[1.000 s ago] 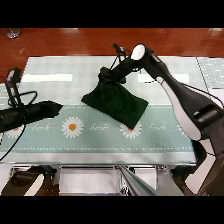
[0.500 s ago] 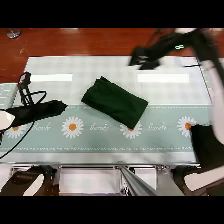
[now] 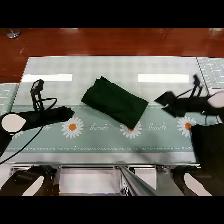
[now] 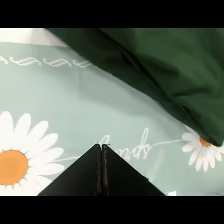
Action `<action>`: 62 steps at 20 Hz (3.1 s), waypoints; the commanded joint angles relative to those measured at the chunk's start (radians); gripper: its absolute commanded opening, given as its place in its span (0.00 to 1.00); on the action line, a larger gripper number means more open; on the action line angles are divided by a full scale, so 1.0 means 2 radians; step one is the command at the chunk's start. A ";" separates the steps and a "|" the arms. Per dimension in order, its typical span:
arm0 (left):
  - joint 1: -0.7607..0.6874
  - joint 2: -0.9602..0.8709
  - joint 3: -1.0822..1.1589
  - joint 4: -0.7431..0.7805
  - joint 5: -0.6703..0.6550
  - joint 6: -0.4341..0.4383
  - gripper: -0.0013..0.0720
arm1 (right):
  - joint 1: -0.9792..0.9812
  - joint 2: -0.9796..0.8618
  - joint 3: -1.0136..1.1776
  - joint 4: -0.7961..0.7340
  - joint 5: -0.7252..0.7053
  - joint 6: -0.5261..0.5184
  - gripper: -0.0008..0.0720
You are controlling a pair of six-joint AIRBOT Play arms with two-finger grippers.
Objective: Fold the shirts.
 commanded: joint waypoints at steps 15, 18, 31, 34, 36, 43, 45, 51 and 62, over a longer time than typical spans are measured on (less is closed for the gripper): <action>-0.036 -0.001 -0.008 -0.041 0.026 0.001 0.05 | 0.117 -0.281 0.282 0.051 0.084 -0.142 0.04; -0.036 -0.001 -0.008 -0.041 0.016 0.001 0.05 | 0.117 -0.280 0.454 -0.058 0.171 -0.082 0.04; -0.036 -0.001 -0.008 -0.041 0.043 0.001 0.05 | -0.119 -0.159 0.679 -0.215 0.485 -0.014 0.04; -0.036 -0.001 -0.008 -0.045 0.080 0.001 0.05 | -0.211 -0.103 0.659 -0.224 0.486 -0.014 0.04; -0.036 -0.001 -0.008 -0.056 0.094 0.001 0.05 | -0.271 -0.051 0.595 -0.251 0.486 -0.019 0.04; -0.036 -0.001 -0.008 -0.060 0.114 0.001 0.05 | -0.477 0.138 0.310 -0.429 0.483 -0.020 0.04; -0.036 -0.001 -0.008 -0.060 0.117 0.001 0.05 | -0.510 0.181 0.249 -0.469 0.473 0.012 0.04; -0.030 -0.002 -0.003 -0.059 0.170 0.001 0.05 | -0.516 0.165 0.246 -0.432 0.360 0.021 0.72; 0.046 -0.156 0.421 -0.009 -0.089 0.063 0.04 | -0.037 -0.143 0.529 -0.188 0.188 -0.090 0.04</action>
